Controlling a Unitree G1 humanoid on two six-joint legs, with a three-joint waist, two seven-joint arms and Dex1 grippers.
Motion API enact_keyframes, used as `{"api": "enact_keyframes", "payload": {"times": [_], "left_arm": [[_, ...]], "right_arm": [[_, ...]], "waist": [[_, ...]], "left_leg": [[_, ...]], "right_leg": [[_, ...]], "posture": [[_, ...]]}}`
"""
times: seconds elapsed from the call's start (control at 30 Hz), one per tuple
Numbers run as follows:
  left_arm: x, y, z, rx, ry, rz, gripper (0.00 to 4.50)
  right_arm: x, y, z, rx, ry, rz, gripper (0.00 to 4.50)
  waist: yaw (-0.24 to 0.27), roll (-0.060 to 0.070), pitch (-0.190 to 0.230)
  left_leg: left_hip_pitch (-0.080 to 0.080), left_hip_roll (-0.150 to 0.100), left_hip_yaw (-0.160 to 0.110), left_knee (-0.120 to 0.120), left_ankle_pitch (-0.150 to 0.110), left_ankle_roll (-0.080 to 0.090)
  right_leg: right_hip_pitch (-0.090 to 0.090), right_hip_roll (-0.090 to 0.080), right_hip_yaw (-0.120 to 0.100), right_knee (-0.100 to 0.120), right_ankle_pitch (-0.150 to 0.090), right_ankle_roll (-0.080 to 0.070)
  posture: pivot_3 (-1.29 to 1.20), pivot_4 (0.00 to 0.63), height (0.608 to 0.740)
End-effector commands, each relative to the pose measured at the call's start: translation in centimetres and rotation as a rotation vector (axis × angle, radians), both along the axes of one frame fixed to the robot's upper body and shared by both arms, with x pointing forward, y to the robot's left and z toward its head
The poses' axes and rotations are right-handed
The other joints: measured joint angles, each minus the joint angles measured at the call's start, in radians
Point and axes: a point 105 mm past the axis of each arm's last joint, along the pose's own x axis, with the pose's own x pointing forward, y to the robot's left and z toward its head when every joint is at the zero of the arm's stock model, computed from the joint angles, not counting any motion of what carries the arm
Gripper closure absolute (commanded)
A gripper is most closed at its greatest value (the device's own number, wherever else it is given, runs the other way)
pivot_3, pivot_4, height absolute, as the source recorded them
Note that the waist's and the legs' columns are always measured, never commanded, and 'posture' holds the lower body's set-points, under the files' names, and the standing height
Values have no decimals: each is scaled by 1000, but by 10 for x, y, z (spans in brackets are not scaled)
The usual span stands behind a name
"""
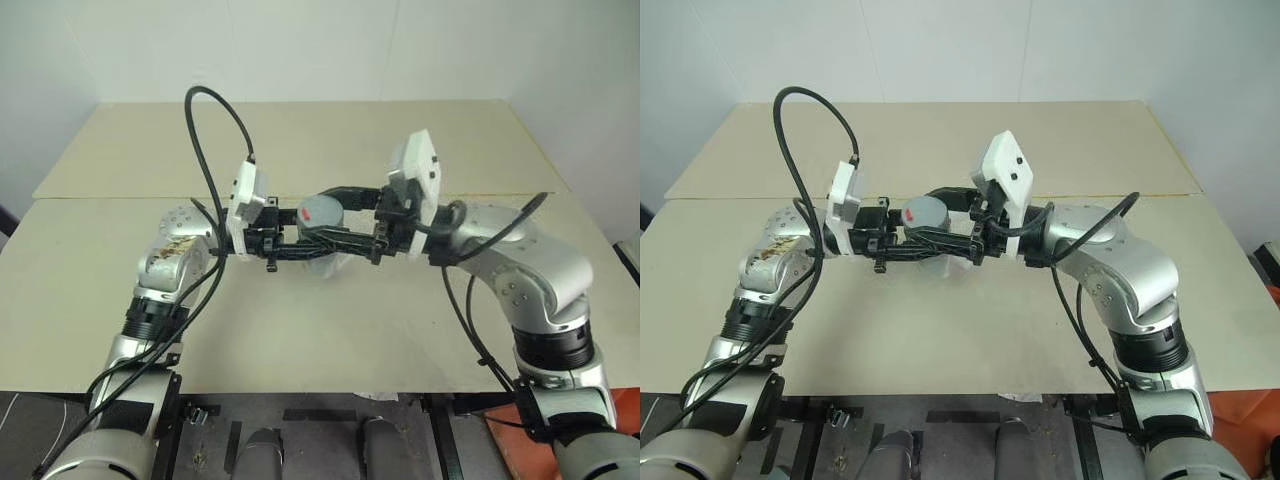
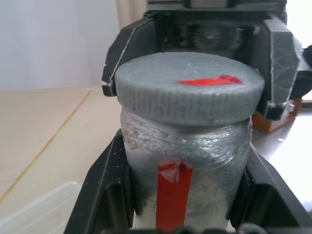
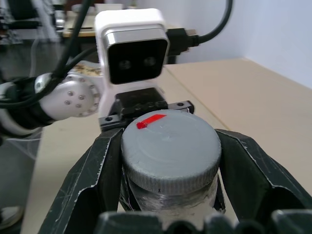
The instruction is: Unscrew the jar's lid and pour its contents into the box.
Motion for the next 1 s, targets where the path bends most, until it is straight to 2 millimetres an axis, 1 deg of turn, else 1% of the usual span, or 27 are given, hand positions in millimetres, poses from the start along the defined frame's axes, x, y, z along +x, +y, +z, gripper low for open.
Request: {"api": "enact_keyframes", "payload": {"times": [0.03, 0.17, 0.33, 0.4, 0.43, 0.5, 0.53, 0.67, 0.73, 0.83, 0.9, 1.0], "left_arm": [[-20, 0, 9, 16, -26, -131, 2545], [-35, -2, 11, 40, -11, -227, 2545], [-39, -6, 11, 40, -13, -233, 2545], [-38, -6, 11, 35, -13, -219, 2545], [-38, -5, 11, 29, -10, -209, 2545], [-35, -3, 11, 23, -4, -185, 2545], [-33, -1, 10, 23, -2, -172, 2545], [-24, 6, 10, 9, 5, -109, 2545], [-18, 10, 11, 0, 6, -79, 2545], [-10, 13, 11, -7, 8, -38, 2545], [-5, 14, 9, -11, 6, -7, 2545], [3, 11, 9, -31, 4, 27, 2545]], "right_arm": [[-19, 5, 16, 7, -78, 284, 1732], [-13, 14, 17, -38, -81, 454, 1732], [0, 25, 11, -89, -98, 506, 1732], [3, 25, 11, -93, -91, 499, 1008], [5, 23, 11, -88, -86, 485, 808], [7, 19, 12, -75, -86, 448, 187], [8, 16, 13, -64, -89, 420, 89], [7, -3, 18, -20, -114, 302, 89], [3, -15, 20, -1, -128, 231, 89], [-8, -28, 24, 23, -140, 156, 89], [-16, -31, 25, 35, -135, 112, 89], [-24, -28, 28, 62, -110, 42, 89]], "waist": [[-4, 0, 0], [-21, 0, 0], [-27, 1, 1], [-27, 1, 1], [-25, 1, 1], [-21, 1, 1], [-22, 1, 1], [-20, 1, 1], [-18, 1, 1], [-19, 1, 1], [-21, 1, 1], [-23, 1, 1]], "left_leg": [[0, 0, 0, 0, 0, 0], [0, 0, 0, 0, 0, 0], [1, 0, 0, 0, 0, 0], [0, 0, 0, 0, 1, -1], [0, 0, 0, 0, 1, -1], [-2, 0, -1, 0, 2, -3], [-3, 0, -1, 0, 3, -5], [-4, 0, -1, 0, 3, -5], [-5, 0, -1, 0, 3, -5], [-5, 0, -1, 0, 3, -5], [-5, 0, -1, 0, 3, -5], [-4, 0, -1, 0, 2, -4]], "right_leg": [[0, 0, 0, 0, 0, 0], [0, 0, 0, 0, 0, 0], [-1, 0, 0, 1, 0, 0], [-2, 0, 0, 2, 0, 0], [-2, 0, 0, 2, 0, 0], [-4, 0, 0, 2, 0, 0], [-5, 0, 0, 3, 0, 0], [-6, 0, 0, 3, 0, 0], [-6, 0, 0, 3, 0, 0], [-7, 0, 0, 3, 0, 0], [-7, 0, 0, 3, 0, 0], [-7, 0, 0, 3, 0, 0]], "posture": [[0, 150, 740], [0, 150, 740], [0, 150, 740], [0, 150, 740], [0, 150, 740], [0, 150, 740], [0, 150, 740], [0, 150, 740], [0, 150, 740], [0, 150, 740], [0, 150, 740], [0, 150, 740]]}}
